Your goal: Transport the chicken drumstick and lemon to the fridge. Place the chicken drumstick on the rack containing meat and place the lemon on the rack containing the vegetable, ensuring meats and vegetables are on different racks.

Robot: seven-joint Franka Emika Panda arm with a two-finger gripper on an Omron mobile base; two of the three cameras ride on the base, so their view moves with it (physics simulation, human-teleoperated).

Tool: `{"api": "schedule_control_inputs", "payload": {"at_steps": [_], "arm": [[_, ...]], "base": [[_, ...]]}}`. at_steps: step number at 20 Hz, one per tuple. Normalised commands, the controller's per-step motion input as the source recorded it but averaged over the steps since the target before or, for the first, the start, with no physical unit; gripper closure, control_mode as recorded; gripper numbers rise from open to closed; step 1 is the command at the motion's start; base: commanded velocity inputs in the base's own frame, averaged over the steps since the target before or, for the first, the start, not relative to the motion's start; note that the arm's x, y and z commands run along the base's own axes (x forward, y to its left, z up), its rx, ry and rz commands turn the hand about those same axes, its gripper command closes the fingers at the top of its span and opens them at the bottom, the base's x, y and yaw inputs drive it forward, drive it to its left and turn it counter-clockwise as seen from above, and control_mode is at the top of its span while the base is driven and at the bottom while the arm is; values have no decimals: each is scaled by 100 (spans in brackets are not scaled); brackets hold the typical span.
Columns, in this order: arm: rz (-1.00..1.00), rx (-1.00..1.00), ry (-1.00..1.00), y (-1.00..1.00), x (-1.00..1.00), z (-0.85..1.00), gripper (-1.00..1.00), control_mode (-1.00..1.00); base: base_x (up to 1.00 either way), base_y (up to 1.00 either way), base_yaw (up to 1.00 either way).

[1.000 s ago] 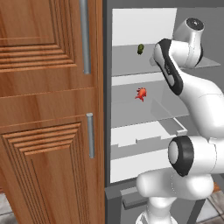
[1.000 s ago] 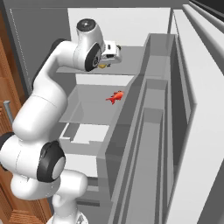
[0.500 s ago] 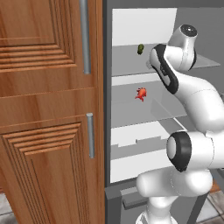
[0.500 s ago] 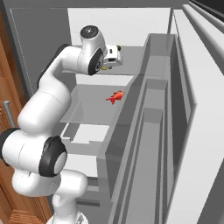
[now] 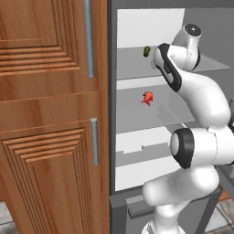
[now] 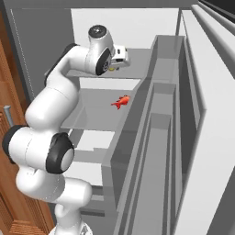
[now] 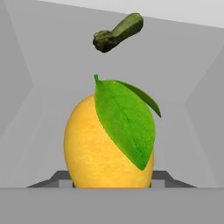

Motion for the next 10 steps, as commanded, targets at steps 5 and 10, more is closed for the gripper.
{"api": "schedule_control_inputs", "payload": {"at_steps": [5,10], "arm": [[0,0,-1,0,5,-4,-100,-100],[0,0,-4,3,-13,0,-100,-100]], "base": [[0,0,0],[0,0,0]]}}
